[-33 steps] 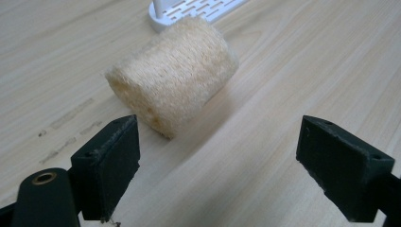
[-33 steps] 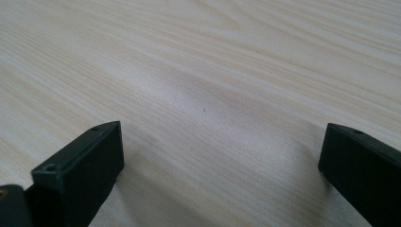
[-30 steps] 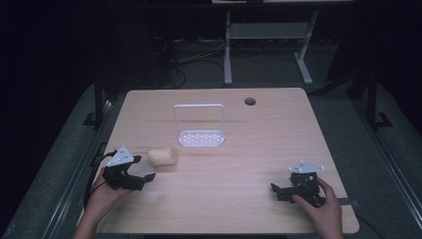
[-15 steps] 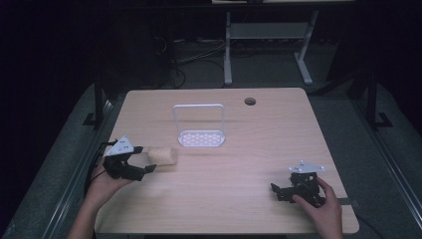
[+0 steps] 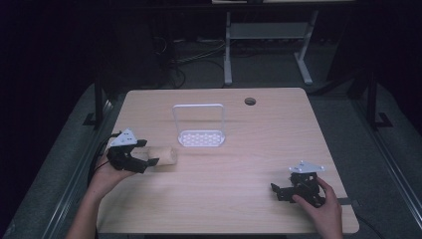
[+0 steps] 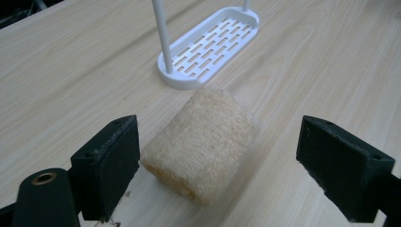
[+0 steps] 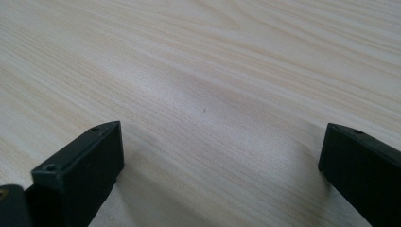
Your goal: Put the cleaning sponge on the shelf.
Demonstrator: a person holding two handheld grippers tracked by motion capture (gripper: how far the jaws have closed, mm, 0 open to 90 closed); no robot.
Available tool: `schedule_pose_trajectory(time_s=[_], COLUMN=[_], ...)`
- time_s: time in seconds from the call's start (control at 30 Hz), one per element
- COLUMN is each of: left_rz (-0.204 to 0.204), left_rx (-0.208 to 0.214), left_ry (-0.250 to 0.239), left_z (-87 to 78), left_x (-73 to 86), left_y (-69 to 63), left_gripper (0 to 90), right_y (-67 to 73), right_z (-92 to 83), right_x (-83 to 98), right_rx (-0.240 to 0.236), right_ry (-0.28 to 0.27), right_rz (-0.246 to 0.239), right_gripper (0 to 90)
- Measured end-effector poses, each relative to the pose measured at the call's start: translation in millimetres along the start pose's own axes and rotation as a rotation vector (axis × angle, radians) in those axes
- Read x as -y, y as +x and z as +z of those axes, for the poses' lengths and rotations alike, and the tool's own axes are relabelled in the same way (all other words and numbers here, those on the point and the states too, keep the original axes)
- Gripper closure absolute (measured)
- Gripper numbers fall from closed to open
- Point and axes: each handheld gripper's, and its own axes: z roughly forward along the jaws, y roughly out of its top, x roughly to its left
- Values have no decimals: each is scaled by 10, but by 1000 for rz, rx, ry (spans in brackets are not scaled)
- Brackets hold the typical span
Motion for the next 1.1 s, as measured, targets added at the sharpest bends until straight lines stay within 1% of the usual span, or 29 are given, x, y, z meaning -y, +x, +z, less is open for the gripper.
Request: schedule_pose_trajectory(time_s=[0.03, 0.07, 0.13, 0.2, 0.3, 0.33, 0.37, 0.4, 0.47, 0.5, 0.53, 0.67, 0.8, 0.83, 0.9, 0.93, 0.97, 1.03, 1.1], left_rz=[1, 11, 15, 26, 26, 28, 38, 38, 46, 46, 51, 56, 70, 69, 64, 69, 78, 80, 91], left_rx=[4, 14, 20, 39, 50, 55, 58, 58, 72, 72, 82, 88, 98, 105, 111, 107, 116, 123, 134], left_ry=[-2, 3, 4, 11, 0, 4, 13, 13, 22, 22, 31, 33, 35, 23, 29, 41, 54, 56, 71], left_z=[8, 25, 37, 69, 88, 98, 120, 120, 161, 161, 193, 233, 278, 302, 320, 337, 371, 390, 425], left_x=[-9, -26, -31, -48, -52, -56, -60, -60, -62, -62, -63, -74, -105, -103, -102, -99, -94, -91, -88], left_y=[9, 19, 22, 40, 52, 59, 70, 70, 82, 82, 96, 121, 158, 185, 198, 207, 219, 222, 221], left_gripper=[139, 139, 139, 138, 138, 138, 138, 138, 138, 138, 138, 138, 138, 139, 139, 139, 138, 138, 138], right_y=[0, 0, 0, -1, 0, 1, 0, 0, 0, 0, 0, 0, 0, 0, 0, 0, 0, 1, -1], right_z=[0, 0, 0, 0, 1, 0, 1, 0, 0, 0, 0, 1, 0, 1, 0, 0, 0, 1, 1], right_x=[0, 0, -1, 0, 0, 0, -1, 0, 0, 0, 0, 0, 0, -1, -1, 0, 0, -1, -1], right_rx=[0, 0, 0, 0, 0, 0, 0, 0, 0, 0, 0, 0, 0, 0, 0, 0, 0, 0, 0], right_ry=[0, 0, -1, 0, -1, 0, -1, -1, 0, 0, 0, -1, 0, -1, 0, -1, 0, 0, -1], right_rz=[0, 0, 0, -1, 0, 1, 0, 0, 0, 0, 1, 0, 0, 0, 1, -1, 1, 2, 0], right_gripper=[7, 7, 6, 7, 6, 7, 7, 7, 6, 6, 7, 7, 7, 7, 6, 7, 6, 7, 7])
